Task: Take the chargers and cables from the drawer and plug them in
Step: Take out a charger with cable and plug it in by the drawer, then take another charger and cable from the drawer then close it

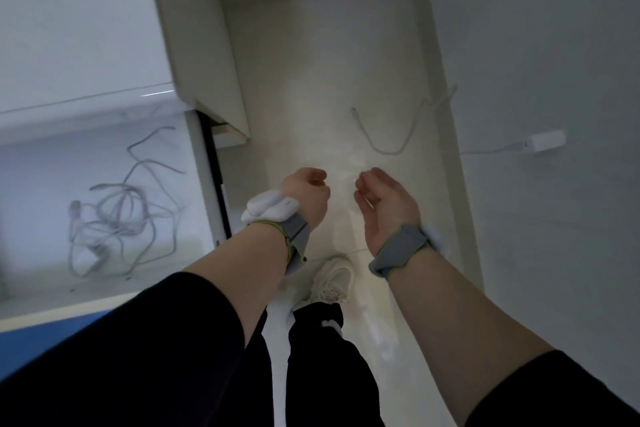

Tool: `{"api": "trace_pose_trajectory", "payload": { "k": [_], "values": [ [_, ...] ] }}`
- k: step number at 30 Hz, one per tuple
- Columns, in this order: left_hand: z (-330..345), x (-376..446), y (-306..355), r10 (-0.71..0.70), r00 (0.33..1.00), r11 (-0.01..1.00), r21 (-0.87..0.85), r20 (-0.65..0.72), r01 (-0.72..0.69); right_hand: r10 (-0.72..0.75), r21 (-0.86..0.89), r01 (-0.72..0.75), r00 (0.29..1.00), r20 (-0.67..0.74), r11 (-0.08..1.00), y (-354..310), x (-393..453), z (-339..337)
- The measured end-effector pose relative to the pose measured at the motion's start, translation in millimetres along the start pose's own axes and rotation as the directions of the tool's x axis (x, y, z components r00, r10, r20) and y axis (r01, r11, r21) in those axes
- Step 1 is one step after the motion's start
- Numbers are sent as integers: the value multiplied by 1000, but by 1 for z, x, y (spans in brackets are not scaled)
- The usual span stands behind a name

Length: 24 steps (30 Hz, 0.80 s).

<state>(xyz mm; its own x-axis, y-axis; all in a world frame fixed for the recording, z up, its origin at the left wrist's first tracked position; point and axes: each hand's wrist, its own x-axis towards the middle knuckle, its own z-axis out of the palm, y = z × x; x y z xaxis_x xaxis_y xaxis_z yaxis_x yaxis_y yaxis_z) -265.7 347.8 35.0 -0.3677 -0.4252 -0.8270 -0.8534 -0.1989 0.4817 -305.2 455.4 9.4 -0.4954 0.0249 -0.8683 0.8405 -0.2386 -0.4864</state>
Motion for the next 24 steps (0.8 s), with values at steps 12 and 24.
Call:
{"api": "trace_pose_trajectory", "payload": {
  "k": [12,24],
  "values": [
    [-131,-60,-83,-30,972,995,-100,-232,7,0,-501,131,967,254,856,102,-82,53],
    [-271,-69,-189,-45,963,987,-160,-266,2,-38,-632,221,956,289,743,217,-149,119]
  ]
}}
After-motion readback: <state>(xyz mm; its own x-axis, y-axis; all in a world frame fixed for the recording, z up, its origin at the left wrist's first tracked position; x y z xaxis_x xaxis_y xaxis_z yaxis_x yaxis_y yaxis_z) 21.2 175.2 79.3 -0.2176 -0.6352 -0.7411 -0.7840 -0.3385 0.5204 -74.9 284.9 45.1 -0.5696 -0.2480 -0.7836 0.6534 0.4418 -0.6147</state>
